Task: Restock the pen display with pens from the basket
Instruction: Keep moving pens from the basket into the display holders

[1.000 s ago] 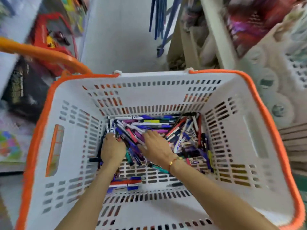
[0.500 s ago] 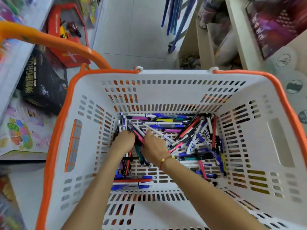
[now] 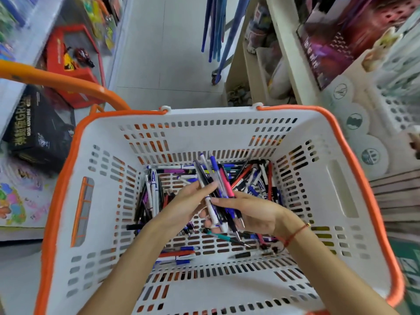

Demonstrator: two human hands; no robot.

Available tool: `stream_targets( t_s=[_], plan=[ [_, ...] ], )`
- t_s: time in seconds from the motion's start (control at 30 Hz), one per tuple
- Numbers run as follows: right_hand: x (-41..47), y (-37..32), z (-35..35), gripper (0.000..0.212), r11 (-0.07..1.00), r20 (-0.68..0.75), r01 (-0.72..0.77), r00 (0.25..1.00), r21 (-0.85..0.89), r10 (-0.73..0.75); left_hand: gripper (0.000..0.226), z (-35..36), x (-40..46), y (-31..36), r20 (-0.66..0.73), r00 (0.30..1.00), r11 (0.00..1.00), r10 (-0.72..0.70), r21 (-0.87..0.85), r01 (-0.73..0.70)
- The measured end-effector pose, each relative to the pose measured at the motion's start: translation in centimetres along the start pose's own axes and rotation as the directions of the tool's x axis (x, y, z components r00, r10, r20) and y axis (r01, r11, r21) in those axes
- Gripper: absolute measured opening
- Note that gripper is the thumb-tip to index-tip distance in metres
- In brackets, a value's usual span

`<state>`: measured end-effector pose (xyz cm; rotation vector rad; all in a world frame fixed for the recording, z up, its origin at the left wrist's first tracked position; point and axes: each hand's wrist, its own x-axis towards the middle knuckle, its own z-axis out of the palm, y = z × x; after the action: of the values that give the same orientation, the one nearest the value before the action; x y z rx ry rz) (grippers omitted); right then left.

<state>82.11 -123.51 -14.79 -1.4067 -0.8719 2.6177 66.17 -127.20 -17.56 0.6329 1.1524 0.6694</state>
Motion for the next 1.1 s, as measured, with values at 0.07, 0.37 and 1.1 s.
stream_targets(
  t_s=[0.07, 0.37, 1.1],
  plan=[
    [-0.2, -0.2, 0.0, 0.032, 0.999, 0.047, -0.042, 0.998, 0.011, 0.042, 0.015, 0.3, -0.1, 0.1, -0.022, 1.0, 0.999, -0.004, -0.044, 0.003],
    [-0.2, -0.1, -0.9, 0.035, 0.999, 0.022, -0.042, 0.999, -0.016, 0.043, 0.026, -0.7, -0.2, -0.2, -0.038, 0.999, 0.998, 0.03, -0.063, -0.032],
    [1.5, 1.1, -0.6, 0.009, 0.871, -0.218, 0.095, 0.95, -0.482, -0.224, 0.019, -1.7, 1.1, -1.4, -0.226, 0.973, 0.951, -0.047, -0.309, -0.026]
  ],
)
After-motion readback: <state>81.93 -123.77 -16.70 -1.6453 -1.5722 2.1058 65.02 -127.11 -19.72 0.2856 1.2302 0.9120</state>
